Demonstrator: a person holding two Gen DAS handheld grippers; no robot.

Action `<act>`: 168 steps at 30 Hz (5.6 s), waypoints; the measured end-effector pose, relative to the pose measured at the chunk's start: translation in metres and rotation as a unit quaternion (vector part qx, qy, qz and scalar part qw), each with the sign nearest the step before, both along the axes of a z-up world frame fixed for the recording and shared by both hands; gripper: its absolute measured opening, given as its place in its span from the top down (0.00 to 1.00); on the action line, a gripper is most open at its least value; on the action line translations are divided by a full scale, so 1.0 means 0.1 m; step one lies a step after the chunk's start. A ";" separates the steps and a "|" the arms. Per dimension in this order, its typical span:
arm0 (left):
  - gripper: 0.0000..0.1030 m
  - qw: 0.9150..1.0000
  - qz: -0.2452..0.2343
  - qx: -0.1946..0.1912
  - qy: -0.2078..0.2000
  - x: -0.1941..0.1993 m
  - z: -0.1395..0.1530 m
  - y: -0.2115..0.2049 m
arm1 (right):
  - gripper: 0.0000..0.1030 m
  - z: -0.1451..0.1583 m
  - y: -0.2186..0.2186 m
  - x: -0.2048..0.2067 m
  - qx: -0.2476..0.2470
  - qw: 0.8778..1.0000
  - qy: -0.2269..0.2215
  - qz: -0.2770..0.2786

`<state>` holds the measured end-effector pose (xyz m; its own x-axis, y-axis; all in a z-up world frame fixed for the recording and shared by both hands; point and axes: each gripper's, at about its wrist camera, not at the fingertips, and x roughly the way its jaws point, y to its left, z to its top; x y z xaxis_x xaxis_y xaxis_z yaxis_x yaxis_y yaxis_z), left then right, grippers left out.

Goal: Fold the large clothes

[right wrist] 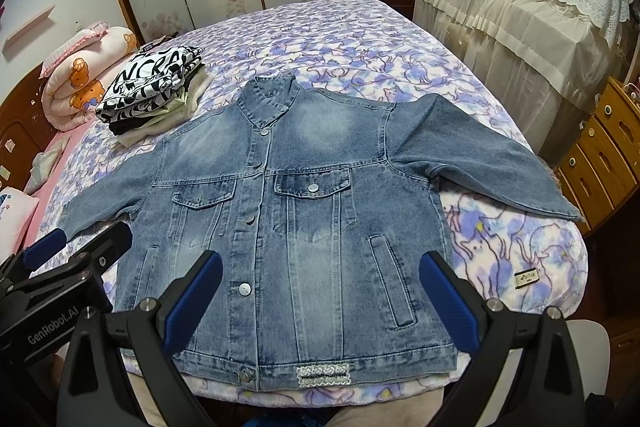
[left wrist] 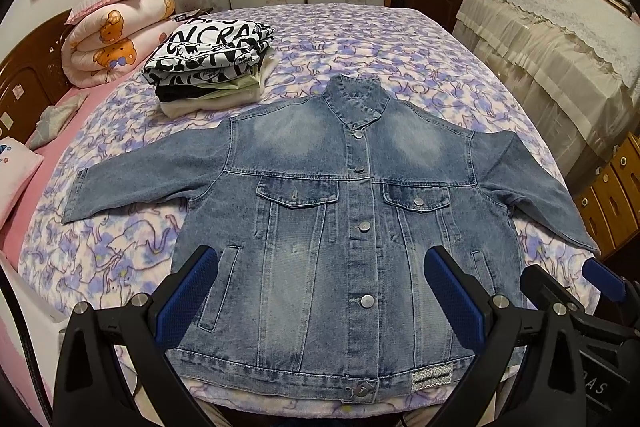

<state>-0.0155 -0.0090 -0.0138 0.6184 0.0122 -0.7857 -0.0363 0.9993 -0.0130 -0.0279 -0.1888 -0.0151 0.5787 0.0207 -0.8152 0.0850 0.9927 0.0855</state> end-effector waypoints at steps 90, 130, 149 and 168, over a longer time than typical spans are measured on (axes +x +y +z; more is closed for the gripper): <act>0.01 0.982 -0.187 -0.039 -0.003 1.48 -0.57 -2.25 | 0.09 -1.53 -3.59 0.52 0.159 0.918 0.031 -0.361; 0.09 0.989 -0.067 -0.095 0.091 1.67 -1.38 -0.94 | 0.52 -1.37 -1.33 1.43 0.158 0.985 0.057 0.040; 0.13 0.976 -0.179 0.048 0.116 2.27 -1.81 -2.85 | 0.52 -1.32 -2.08 0.98 0.207 0.973 0.009 -0.106; 0.37 0.998 -0.051 -0.015 0.030 2.35 -1.04 -0.24 | 0.52 -1.32 -1.66 1.01 0.156 0.986 0.023 -0.044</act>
